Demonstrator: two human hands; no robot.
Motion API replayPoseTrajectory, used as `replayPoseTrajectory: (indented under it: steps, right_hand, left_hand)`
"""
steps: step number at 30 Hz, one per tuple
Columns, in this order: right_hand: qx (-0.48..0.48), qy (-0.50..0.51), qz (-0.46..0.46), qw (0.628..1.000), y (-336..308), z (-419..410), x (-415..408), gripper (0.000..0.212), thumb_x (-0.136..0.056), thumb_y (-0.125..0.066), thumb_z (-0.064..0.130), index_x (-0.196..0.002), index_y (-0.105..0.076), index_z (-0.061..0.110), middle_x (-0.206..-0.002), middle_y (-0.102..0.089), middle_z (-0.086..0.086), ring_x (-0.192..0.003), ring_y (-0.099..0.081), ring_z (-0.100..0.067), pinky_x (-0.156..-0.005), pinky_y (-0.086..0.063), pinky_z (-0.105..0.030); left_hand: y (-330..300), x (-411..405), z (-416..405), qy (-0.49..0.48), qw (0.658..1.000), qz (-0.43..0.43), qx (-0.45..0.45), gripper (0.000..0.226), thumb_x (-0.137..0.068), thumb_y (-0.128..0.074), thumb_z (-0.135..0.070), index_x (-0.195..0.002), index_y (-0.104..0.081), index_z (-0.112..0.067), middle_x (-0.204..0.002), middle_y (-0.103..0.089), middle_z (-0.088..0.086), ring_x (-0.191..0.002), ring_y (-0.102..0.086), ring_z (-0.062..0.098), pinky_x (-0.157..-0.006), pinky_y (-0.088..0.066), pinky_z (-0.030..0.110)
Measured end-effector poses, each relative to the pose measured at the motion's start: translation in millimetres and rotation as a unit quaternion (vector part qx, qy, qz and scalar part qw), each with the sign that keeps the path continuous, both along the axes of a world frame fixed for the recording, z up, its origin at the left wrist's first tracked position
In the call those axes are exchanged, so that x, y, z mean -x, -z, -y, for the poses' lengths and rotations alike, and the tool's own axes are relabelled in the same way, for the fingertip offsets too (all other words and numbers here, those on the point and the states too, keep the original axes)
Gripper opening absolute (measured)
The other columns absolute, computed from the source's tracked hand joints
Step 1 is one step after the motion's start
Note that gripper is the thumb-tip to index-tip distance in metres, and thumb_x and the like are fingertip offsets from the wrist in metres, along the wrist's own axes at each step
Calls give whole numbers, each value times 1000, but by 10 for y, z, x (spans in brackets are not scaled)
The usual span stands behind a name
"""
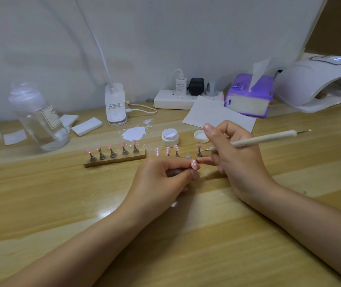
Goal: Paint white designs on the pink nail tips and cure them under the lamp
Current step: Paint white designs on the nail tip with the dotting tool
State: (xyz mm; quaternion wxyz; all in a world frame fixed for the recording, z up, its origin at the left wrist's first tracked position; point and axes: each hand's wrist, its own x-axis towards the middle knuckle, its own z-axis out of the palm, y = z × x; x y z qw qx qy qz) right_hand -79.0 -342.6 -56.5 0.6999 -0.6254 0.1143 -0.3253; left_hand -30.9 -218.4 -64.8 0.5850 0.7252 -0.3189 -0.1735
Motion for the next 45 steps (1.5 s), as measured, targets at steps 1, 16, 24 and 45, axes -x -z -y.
replayPoseTrajectory:
  steps: [1, 16, 24, 45]
  right_hand:
    - [10, 2, -1, 1000, 10, 13, -3, 24, -88, -58, 15, -69, -43, 16, -31, -33, 10, -28, -33, -3, -50, -54, -24]
    - [61, -66, -15, 996, 86, 46, 78, 46, -75, -64, -7, -45, -40, 18, -37, -48, 5, -42, -47, -3, -68, -46, -11]
    - [70, -46, -42, 996, 67, 25, 64, 43, -68, -58, -11, -43, -39, 18, -33, -42, 5, -40, -41, -1, -88, -48, -19]
    - [77, -70, -27, 994, 78, 40, 50, 40, -67, -60, -12, -46, -38, 15, -32, -43, 4, -35, -40, -7, -63, -45, -12]
  left_hand:
    - [-5, 2, 2, -2, 1000, -7, 1, 20, -82, -65, -10, -73, -74, -25, -74, -72, 4, -71, -64, 4, -56, -48, 10]
    - [-42, 16, -2, 8, 1000, -1, 9, 30, -83, -65, -7, -71, -73, -34, -75, -73, 0, -73, -64, 2, -56, -48, 10]
    - [-38, 12, -2, 13, 1000, 10, 6, 41, -83, -64, -6, -66, -72, -43, -74, -73, -3, -76, -65, 5, -57, -49, 11]
    - [-11, -5, 6, 23, 1000, 17, 10, 37, -84, -63, -5, -73, -72, -39, -75, -73, -5, -79, -67, 5, -59, -51, 12]
